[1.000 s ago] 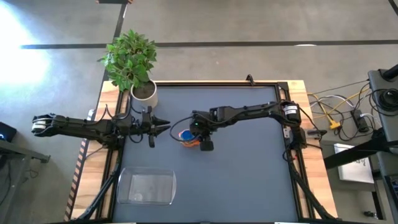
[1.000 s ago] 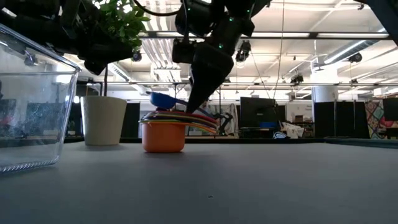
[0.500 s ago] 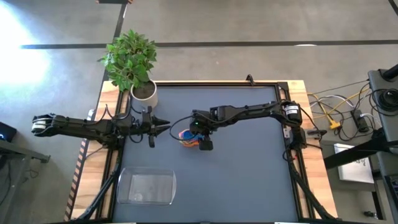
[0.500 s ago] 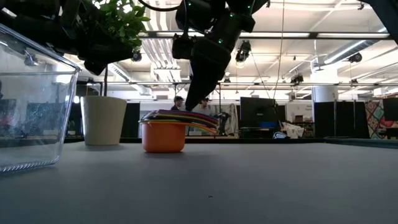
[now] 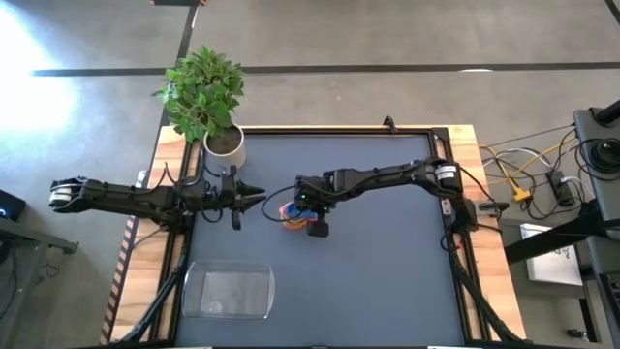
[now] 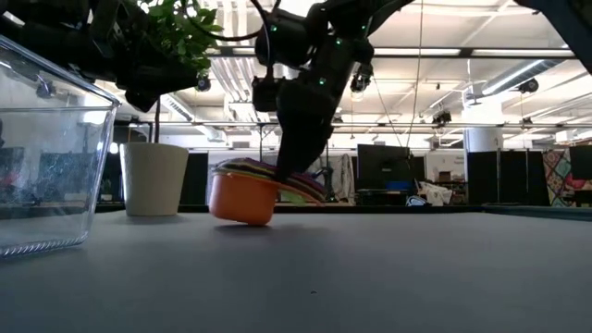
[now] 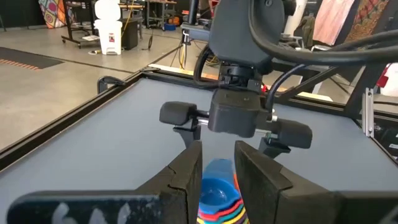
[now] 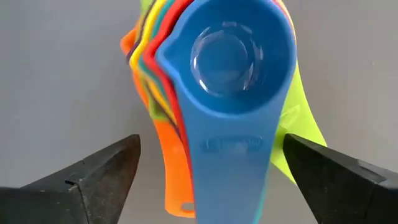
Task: Nest measuring cups in basket
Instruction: Adjust the stacked measuring cups
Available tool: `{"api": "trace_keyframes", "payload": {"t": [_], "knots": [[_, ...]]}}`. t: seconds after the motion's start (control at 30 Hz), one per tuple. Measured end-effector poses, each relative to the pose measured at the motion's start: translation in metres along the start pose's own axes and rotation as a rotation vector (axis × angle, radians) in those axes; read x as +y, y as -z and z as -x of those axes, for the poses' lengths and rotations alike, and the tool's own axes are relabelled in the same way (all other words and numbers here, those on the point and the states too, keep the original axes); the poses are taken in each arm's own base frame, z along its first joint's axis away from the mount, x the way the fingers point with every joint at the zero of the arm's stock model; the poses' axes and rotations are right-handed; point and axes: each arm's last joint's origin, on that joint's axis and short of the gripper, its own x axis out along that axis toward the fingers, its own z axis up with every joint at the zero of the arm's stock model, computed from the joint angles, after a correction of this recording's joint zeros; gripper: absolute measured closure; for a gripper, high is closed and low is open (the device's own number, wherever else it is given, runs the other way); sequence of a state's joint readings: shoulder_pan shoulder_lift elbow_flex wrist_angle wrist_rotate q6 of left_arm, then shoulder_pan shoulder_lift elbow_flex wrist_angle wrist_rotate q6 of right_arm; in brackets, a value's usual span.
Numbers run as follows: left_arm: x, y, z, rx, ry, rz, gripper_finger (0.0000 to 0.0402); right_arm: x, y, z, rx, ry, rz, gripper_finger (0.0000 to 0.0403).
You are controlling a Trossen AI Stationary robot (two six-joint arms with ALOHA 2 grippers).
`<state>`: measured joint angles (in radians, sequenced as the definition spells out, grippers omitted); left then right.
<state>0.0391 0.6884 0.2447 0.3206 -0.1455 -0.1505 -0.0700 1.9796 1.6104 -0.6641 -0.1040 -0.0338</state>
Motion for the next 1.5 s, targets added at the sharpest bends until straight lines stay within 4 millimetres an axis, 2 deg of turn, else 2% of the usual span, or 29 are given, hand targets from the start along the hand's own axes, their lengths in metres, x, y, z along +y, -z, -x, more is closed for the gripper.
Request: {"api": "trace_keyframes", "payload": {"t": [0.4,0.67,0.83,0.97,1.23,1.5], "knots": [[0.000,0.000,0.000,0.002,0.000,0.000,0.0325,0.004,-0.002,-0.012,-0.017,-0.004,0.013,0.0017],[0.000,0.001,-0.001,0.005,0.005,0.004,0.0325,0.004,-0.002,-0.009,-0.022,0.020,0.043,0.0017],[-0.001,-0.002,-0.001,0.004,0.032,0.066,0.0325,0.004,-0.001,-0.005,-0.013,0.022,0.050,0.0017],[-0.002,-0.009,-0.001,-0.017,0.036,0.079,0.0325,0.006,-0.003,0.006,-0.029,0.032,0.054,0.0017],[-0.002,-0.006,-0.002,0.019,0.036,0.098,0.0325,0.010,-0.003,0.041,-0.044,0.100,0.058,0.0017],[-0.006,0.005,-0.012,0.119,0.096,0.129,0.0325,0.013,0.001,0.063,-0.030,0.124,0.051,0.0017]]}}
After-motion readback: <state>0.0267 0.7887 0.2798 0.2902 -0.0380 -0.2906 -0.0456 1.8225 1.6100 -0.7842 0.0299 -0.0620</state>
